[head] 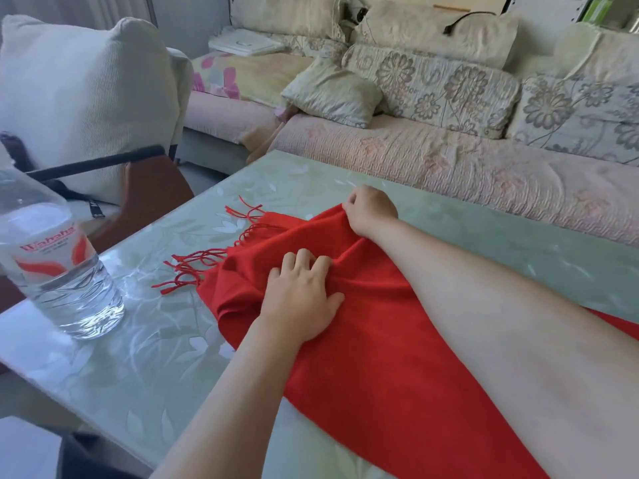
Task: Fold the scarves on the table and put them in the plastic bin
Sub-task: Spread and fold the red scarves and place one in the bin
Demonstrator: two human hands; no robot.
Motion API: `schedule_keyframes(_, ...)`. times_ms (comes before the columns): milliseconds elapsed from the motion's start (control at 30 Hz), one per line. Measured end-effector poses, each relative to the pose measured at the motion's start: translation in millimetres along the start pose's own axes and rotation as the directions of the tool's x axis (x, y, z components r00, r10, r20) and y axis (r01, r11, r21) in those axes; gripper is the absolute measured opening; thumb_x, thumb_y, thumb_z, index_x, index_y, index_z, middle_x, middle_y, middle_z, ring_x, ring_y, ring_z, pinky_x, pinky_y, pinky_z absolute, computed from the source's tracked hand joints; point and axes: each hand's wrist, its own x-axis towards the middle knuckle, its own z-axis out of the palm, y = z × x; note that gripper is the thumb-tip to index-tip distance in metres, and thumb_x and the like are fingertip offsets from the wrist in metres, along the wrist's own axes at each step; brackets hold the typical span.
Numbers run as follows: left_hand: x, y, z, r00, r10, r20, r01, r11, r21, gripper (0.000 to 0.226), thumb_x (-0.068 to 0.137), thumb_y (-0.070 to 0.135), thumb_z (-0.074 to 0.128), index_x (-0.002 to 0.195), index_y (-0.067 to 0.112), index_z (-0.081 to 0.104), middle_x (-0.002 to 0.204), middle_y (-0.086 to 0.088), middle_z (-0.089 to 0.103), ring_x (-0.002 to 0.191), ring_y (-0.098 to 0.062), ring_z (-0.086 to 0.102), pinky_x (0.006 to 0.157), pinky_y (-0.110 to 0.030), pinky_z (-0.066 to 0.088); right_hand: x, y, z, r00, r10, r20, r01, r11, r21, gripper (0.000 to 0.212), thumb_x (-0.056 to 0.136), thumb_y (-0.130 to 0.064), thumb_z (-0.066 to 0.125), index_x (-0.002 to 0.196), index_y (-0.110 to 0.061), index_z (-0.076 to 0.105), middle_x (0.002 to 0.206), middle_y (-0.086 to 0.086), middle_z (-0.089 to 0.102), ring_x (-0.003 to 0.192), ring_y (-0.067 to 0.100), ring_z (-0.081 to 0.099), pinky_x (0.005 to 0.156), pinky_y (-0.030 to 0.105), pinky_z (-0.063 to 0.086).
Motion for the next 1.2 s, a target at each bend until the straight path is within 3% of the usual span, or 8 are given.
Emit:
schedule_keyframes(133, 3.4, -0.1, 3.6, 0.948, -0.162, 0.272, 0.146, 0.986, 0.078, 0.077, 0.09, 0.071, 0.023, 0.156, 0.036, 0.004, 0.164, -0.001, -0.003, 0.15, -0.028, -0.007, 0.117, -0.054, -0.003, -1.9, -5.4, 8.3, 0.993, -0.069, 0.099, 0.057, 0.991, 0.122, 0.029, 0.096, -0.026, 0.058, 0.123, -0.017, 0.061, 0.13, 0.008, 0.064, 0.123, 0.025, 0.057, 0.1, 0.029, 0.044)
schedule_keyframes(233, 7.4, 10.1, -0.6, 0.917, -0.287, 0.278, 0.247, 0.954, 0.171, 0.087, 0.091, 0.069, 0.021, 0.157, 0.016, 0.002, 0.164, -0.008, -0.006, 0.15, -0.033, -0.009, 0.117, -0.058, -0.005, -30.1, -0.1, 10.0, 0.986, -0.093, 0.14, 0.071, 0.985, 0.154, 0.054, 0.097, -0.025, 0.053, 0.149, -0.015, 0.039, 0.151, 0.008, 0.047, 0.139, 0.025, 0.044, 0.113, 0.033, 0.034)
schedule_keyframes(333, 8.8, 26.6, -1.4, 0.949, -0.259, 0.178, 0.223, 0.954, 0.199, 0.082, 0.096, 0.06, 0.024, 0.155, 0.005, 0.007, 0.164, -0.013, 0.001, 0.15, -0.031, -0.003, 0.118, -0.056, -0.001, -72.8, 13.6, 6.1, 0.978, -0.202, -0.059, 0.207, 0.972, 0.113, 0.049, 0.096, -0.021, 0.052, 0.144, -0.018, 0.046, 0.151, 0.002, 0.046, 0.141, 0.02, 0.038, 0.114, 0.039, 0.031)
schedule_keyframes(433, 4.2, 39.6, 9.5, 0.99, 0.03, 0.137, -0.033, 0.999, 0.023, 0.068, 0.1, 0.05, 0.03, 0.157, 0.02, 0.011, 0.165, 0.0, 0.006, 0.151, -0.019, 0.0, 0.12, -0.048, 0.005, -115.2, 40.2, 1.9, 0.981, -0.193, 0.006, 0.192, 0.979, 0.066, 0.051, 0.099, -0.027, 0.047, 0.149, -0.021, 0.041, 0.159, 0.005, 0.035, 0.148, 0.019, 0.028, 0.119, 0.042, 0.024)
schedule_keyframes(567, 1.1, 50.1, 13.7, 0.965, -0.057, 0.258, 0.042, 0.997, 0.064, 0.064, 0.099, 0.054, 0.018, 0.157, 0.029, 0.009, 0.165, 0.004, 0.0, 0.151, -0.023, -0.003, 0.117, -0.058, 0.004, -148.7, 89.3, -17.8, 0.961, 0.272, 0.056, -0.244, 0.923, -0.297, 0.064, 0.099, -0.052, 0.032, 0.155, -0.023, 0.023, 0.164, 0.014, 0.015, 0.151, 0.033, 0.011, 0.115, 0.066, 0.009)
schedule_keyframes(667, 7.9, 61.5, 6.9, 0.96, -0.148, 0.238, 0.126, 0.986, 0.107, 0.064, 0.098, 0.052, 0.019, 0.153, 0.021, 0.024, 0.163, -0.001, 0.014, 0.149, -0.028, 0.009, 0.116, -0.058, 0.01, -160.0, 127.5, -41.0, 0.878, 0.469, 0.094, -0.424, 0.855, -0.297, 0.064, 0.099, -0.054, 0.025, 0.155, -0.025, 0.023, 0.164, 0.014, 0.013, 0.15, 0.035, 0.009, 0.111, 0.072, 0.011)
schedule_keyframes(900, 44.9, 116.4, 15.5, 0.973, 0.173, 0.155, -0.175, 0.985, -0.004, 0.052, 0.103, 0.04, 0.028, 0.153, 0.025, 0.028, 0.162, 0.002, 0.019, 0.15, -0.019, 0.01, 0.121, -0.043, 0.01, -178.9, 192.3, -60.1, 0.939, 0.299, 0.169, -0.25, 0.932, -0.262, 0.065, 0.099, -0.063, 0.02, 0.158, -0.037, 0.012, 0.167, 0.007, 0.002, 0.154, 0.027, 0.0, 0.12, 0.059, 0.004)
schedule_keyframes(1200, 72.5, 112.6, 50.1, 0.97, 0.016, 0.241, -0.043, 0.993, 0.108, 0.074, 0.09, 0.074, 0.015, 0.155, 0.041, 0.004, 0.164, 0.006, -0.004, 0.151, -0.021, -0.007, 0.118, -0.057, -0.003, -165.7, 223.7, -64.5, 0.947, 0.175, 0.269, -0.11, 0.964, -0.242, 0.07, 0.096, -0.07, 0.019, 0.158, -0.042, 0.0, 0.167, 0.003, -0.011, 0.153, 0.02, -0.013, 0.122, 0.052, -0.007)
